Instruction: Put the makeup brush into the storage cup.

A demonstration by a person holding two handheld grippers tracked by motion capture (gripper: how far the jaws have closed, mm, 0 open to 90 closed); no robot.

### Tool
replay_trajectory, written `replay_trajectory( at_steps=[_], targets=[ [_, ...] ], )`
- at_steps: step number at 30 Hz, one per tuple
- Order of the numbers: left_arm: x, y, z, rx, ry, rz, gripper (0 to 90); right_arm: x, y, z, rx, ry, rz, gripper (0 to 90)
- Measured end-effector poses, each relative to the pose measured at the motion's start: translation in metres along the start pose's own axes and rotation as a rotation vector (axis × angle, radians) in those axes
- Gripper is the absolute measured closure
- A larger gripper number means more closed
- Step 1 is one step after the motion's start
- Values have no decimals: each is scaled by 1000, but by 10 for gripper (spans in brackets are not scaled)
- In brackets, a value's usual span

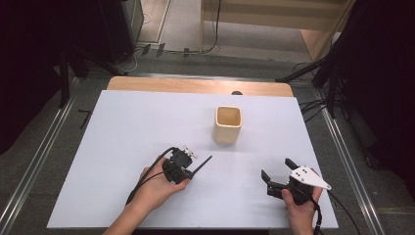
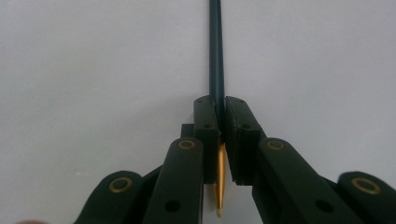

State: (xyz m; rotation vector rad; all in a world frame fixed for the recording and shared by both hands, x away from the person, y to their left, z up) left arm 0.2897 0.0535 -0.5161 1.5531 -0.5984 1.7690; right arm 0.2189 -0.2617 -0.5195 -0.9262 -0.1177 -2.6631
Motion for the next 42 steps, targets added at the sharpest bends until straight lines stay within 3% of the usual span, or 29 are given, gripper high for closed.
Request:
replay_trajectory(
  at_steps=[3,7,12,18,20,25,37,42],
  targets=[
    [1,-1,-1,-15,6,-10,852,-1,-7,2,5,1,26,69],
    [1,-1,0,-17,53,-26,852,-2,-16,4,8,6,55,69],
    [10,3,0,-49,119,-31,852,-2,-31,7,23,8,49,69],
    [22,2,-3,-51,202,-61,852,-6,-51,16,-11,15,79,69],
    [29,-3,-4,-37,247,-73,852,-10,-65,25,8,20,102,70],
    [39,-9,-7,-8,324,-101,852,-13,-82,45,11,50,114,70],
    [55,-20,-14,26,466,-130,853,-21,-119,104,-74,104,155,103],
    [64,-21,-18,30,552,-149,853,-28,-131,122,-94,108,180,131]
  ],
)
Point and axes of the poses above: each handheld gripper's, and its own axes: x roughly backward along the jaws, z roughly out of its top, y roughly to its right, the point moved 4 cm from there along -x, roughly forward along the jaws, and after that the axes turned 12 degrees about -y, right-handed, at the moved point
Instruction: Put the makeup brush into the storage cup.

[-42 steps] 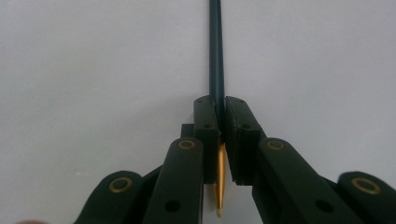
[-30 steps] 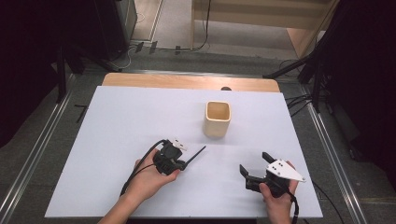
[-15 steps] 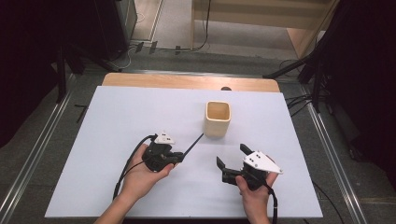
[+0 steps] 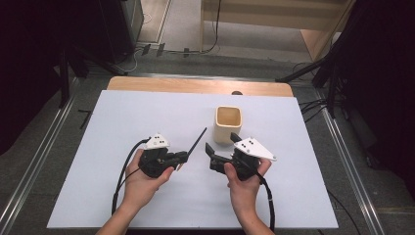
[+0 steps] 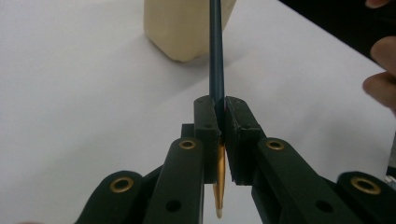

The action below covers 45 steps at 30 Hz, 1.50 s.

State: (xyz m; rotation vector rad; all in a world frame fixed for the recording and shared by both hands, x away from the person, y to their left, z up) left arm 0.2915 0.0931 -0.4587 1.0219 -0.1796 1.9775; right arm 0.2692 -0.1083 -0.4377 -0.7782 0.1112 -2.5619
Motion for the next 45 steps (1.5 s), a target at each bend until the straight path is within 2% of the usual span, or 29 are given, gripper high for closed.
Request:
replay_trajectory(
  at_steps=[2,3,5,7,9,13,15,16,19,21,23,25,30,34,36,37,38,39,41,43,45],
  targets=[
    [1,0,0,3,10,0,853,-4,-4,3,-14,2,27,137],
    [3,2,0,-4,38,-6,853,-6,-6,4,-30,-1,56,138],
    [3,3,0,1,65,-15,853,-10,-8,3,-60,-2,104,150],
    [4,5,0,3,93,-40,852,-15,-11,1,-80,-17,133,175],
    [2,9,-2,-17,111,-34,853,-17,-13,-1,-100,-13,160,215],
    [-3,14,-5,-31,132,-31,852,-21,-18,-4,-135,-15,139,244],
    [-4,17,-6,-35,151,-31,852,-22,-18,-5,-171,-17,97,296],
    [-4,18,-7,-35,160,-29,852,-23,-17,-7,-190,-16,95,309],
    [-2,18,-7,-29,177,-32,852,-24,-18,-9,-208,-20,119,348],
    [-1,18,-8,-28,195,-28,852,-25,-19,-12,-244,-19,153,416],
    [-2,20,-8,-38,201,-24,852,-25,-20,-12,-259,-15,207,454],
    [-1,21,-8,-49,207,-20,852,-26,-20,-12,-278,-18,241,506],
    [-2,25,-8,-60,216,-18,852,-27,-21,-15,-316,-16,256,595],
    [-2,26,-9,-68,216,-9,852,-27,-21,-17,-335,-11,288,684],
    [-4,27,-9,-76,213,-2,852,-27,-21,-17,-339,-15,314,783],
    [-4,27,-9,-76,213,-2,852,-27,-21,-17,-339,-15,314,783],
    [-9,27,-10,-78,188,-10,851,-27,-21,-18,-340,-20,346,839],
    [-10,26,-10,-78,181,-11,849,-27,-22,-18,-331,-23,358,847],
    [-11,25,-10,-99,189,-2,811,-27,-22,-19,-299,-19,328,848],
    [-9,22,-9,-110,204,13,668,-27,-20,-18,-272,-17,301,848],
    [-2,19,-8,-93,218,-23,630,-26,-18,-17,-241,-11,272,849]
  ],
)
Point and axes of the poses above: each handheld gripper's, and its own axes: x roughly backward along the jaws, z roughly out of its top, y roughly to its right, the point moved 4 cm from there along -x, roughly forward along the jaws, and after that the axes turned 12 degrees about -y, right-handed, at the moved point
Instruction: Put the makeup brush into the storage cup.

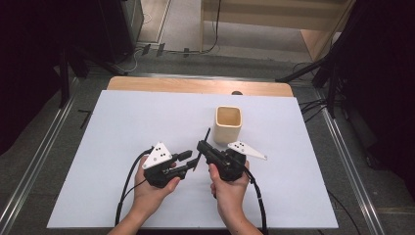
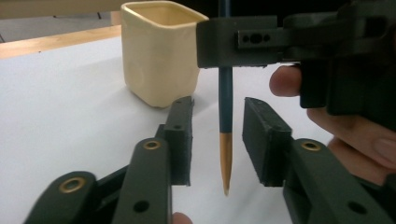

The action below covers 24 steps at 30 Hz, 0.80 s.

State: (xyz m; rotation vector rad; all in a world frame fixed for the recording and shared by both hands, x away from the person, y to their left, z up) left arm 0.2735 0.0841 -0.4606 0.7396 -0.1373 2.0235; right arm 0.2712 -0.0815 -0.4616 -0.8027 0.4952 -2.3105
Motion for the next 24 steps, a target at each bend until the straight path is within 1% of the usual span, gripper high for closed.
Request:
replay_trajectory(
  at_steps=[1,2,3,5,7,10,11,13,15,17,18,19,22,24],
  targets=[
    [3,-2,1,5,2,-7,626,1,1,1,25,-1,-22,849],
    [3,-2,1,5,2,-7,628,1,1,1,25,-1,-22,849],
    [11,-7,5,22,5,-29,634,1,1,2,91,-6,-54,849],
    [20,-12,9,39,17,-40,642,0,0,1,158,-25,-87,849],
    [27,-16,13,58,14,-54,663,-2,-3,-1,230,-39,-112,849],
    [34,-20,17,70,3,-51,669,-7,-8,-5,314,-73,-127,849],
    [36,-21,18,77,-7,-58,669,-8,-9,-7,336,-79,-134,849],
    [38,-21,20,86,-10,-60,667,-13,-14,-10,399,-104,-151,849],
    [39,-21,21,88,-17,-63,668,-16,-16,-14,444,-122,-164,849],
    [38,-20,22,87,-29,-65,669,-18,-18,-16,471,-134,-175,849],
    [38,-19,22,86,-37,-59,668,-19,-18,-17,480,-143,-177,849],
    [38,-19,22,86,-41,-53,668,-20,-19,-18,493,-146,-176,849],
    [35,-18,23,107,-49,-55,666,-22,-22,-20,530,-155,-166,849],
    [34,-17,23,106,-53,-58,666,-23,-25,-22,555,-162,-166,849]
  ],
)
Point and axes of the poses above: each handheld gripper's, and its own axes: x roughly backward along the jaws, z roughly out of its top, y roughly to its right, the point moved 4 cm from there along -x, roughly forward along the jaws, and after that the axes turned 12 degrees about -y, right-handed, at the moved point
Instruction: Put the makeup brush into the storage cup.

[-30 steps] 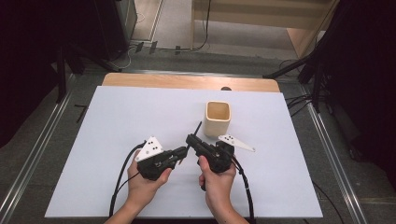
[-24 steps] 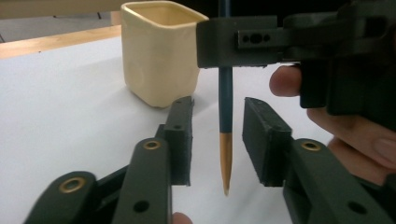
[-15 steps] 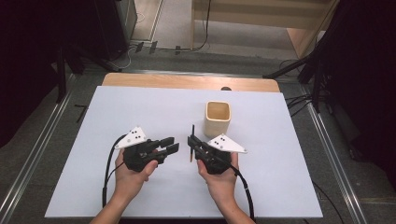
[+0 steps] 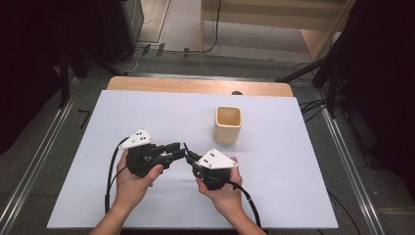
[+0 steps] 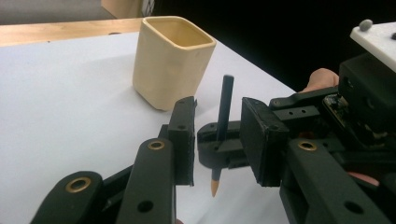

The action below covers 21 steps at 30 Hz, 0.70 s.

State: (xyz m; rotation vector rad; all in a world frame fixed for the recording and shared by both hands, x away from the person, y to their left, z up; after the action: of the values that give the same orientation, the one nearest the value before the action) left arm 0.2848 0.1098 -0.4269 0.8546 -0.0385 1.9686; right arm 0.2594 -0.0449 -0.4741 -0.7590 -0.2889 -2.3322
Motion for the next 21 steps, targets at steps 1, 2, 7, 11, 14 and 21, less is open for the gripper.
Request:
replay_trajectory(
  at_steps=[1,2,7,11,14,21],
  targets=[
    [-1,0,0,1,-2,-4,668,0,-2,0,12,-1,3,849],
    [-1,1,0,3,-6,-9,676,-1,-2,0,18,-1,2,849],
    [-3,2,1,23,-13,-28,760,-2,-7,0,48,-4,14,849],
    [-3,2,1,12,-22,1,868,-3,-8,0,61,-6,14,849],
    [-2,3,1,3,-15,9,871,-4,-8,0,54,0,23,843],
    [12,-3,5,26,58,46,871,-6,-6,-2,7,-9,-9,608]
  ],
)
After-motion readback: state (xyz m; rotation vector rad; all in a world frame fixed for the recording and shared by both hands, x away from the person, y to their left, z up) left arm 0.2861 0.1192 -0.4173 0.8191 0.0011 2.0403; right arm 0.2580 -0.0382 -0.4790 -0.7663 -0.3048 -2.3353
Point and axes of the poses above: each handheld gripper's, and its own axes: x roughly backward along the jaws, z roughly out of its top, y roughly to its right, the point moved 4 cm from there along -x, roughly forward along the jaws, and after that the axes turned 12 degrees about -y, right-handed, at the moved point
